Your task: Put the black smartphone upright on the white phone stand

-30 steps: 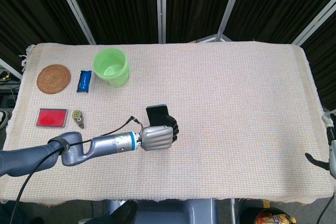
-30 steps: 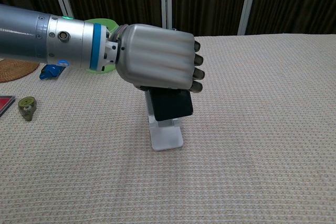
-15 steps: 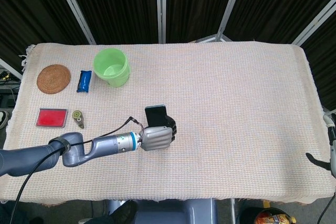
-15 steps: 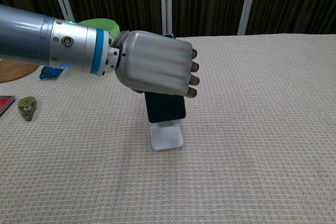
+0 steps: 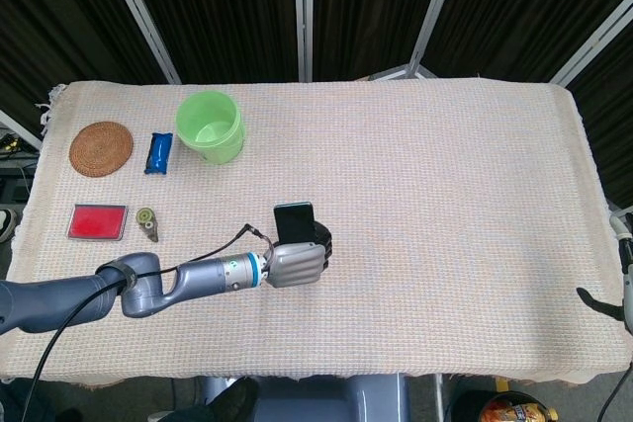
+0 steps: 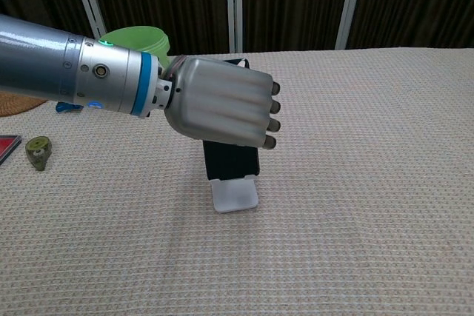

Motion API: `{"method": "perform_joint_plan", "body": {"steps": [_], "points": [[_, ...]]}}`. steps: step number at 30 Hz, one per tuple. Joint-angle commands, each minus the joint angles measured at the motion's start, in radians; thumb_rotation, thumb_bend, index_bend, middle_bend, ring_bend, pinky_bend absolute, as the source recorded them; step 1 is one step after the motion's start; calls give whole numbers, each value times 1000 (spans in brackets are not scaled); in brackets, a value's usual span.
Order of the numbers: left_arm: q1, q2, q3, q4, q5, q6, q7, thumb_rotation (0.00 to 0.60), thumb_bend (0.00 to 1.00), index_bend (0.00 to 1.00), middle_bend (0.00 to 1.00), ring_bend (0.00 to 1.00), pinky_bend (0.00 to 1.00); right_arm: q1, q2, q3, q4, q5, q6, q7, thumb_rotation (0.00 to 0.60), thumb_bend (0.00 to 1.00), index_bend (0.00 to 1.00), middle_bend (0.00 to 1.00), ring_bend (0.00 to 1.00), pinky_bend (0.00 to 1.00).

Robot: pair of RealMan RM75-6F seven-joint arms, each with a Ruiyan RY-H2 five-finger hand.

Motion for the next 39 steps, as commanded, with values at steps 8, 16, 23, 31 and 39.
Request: {"method": "perform_joint_plan", "body": {"steps": [8, 16, 23, 31, 39], "points": [[22, -1, -13, -20, -50, -5, 74, 600, 0, 119, 10, 81, 202, -3, 5, 0, -5, -1, 3, 5, 600, 0, 0, 0, 0, 0], [33, 25, -14, -49, -60, 17, 89, 600, 0, 37, 0, 0, 118, -4, 7, -2, -10, -4, 4, 0, 600, 0, 0, 0, 0, 0], [168, 122, -66, -165, -164, 228, 57, 600, 0, 32, 0, 0, 58, -6, 11, -10, -24, -25, 13, -4, 600, 0, 0, 0, 0, 0], [416, 221, -113, -336, -478, 478, -13, 600, 0, 4, 0, 0, 0, -7, 13, -14, -37, -47, 25, -5, 600, 0, 0, 0, 0, 0], [672, 304, -51, -467, -636, 702, -224, 600, 0, 0, 0, 0, 0, -5, 7, -21, -46, -64, 30, -25, 600, 0, 0, 0, 0, 0]]}}
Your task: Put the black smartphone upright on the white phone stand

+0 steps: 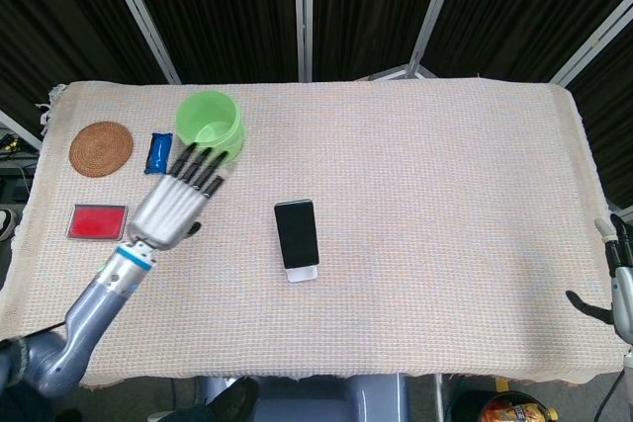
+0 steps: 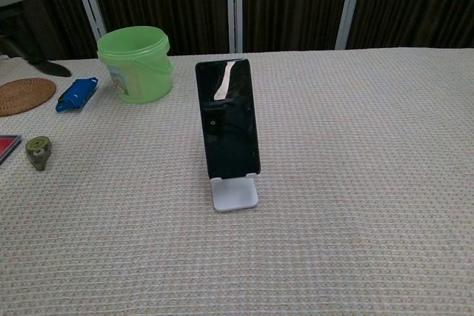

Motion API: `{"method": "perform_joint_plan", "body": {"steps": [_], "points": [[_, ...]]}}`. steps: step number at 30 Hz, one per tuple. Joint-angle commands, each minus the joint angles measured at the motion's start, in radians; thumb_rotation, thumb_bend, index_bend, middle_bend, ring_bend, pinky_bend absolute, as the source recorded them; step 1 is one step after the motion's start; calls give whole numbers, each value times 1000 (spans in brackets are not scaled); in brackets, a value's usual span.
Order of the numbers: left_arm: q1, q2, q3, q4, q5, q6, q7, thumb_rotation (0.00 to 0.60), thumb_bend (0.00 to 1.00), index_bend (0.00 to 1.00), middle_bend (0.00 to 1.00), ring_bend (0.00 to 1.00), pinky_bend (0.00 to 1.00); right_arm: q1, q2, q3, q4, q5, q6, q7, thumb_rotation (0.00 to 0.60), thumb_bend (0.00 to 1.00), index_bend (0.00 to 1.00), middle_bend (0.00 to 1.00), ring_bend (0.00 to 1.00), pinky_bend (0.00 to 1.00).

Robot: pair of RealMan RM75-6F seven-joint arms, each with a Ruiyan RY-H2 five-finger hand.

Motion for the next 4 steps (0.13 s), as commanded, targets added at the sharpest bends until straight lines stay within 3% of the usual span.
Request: {"method": "perform_joint_plan", "body": {"steps": [1, 4], "points": [[151, 60, 54, -59, -18, 143, -121, 600, 0, 0, 0, 0, 0, 1, -2, -1, -2, -2, 1, -4, 600, 0, 0, 0, 0, 0], [230, 68, 100, -55, 20, 215, -178, 600, 0, 0, 0, 0, 0, 2, -4, -2, -3, -5, 2, -12, 600, 0, 0, 0, 0, 0]]}}
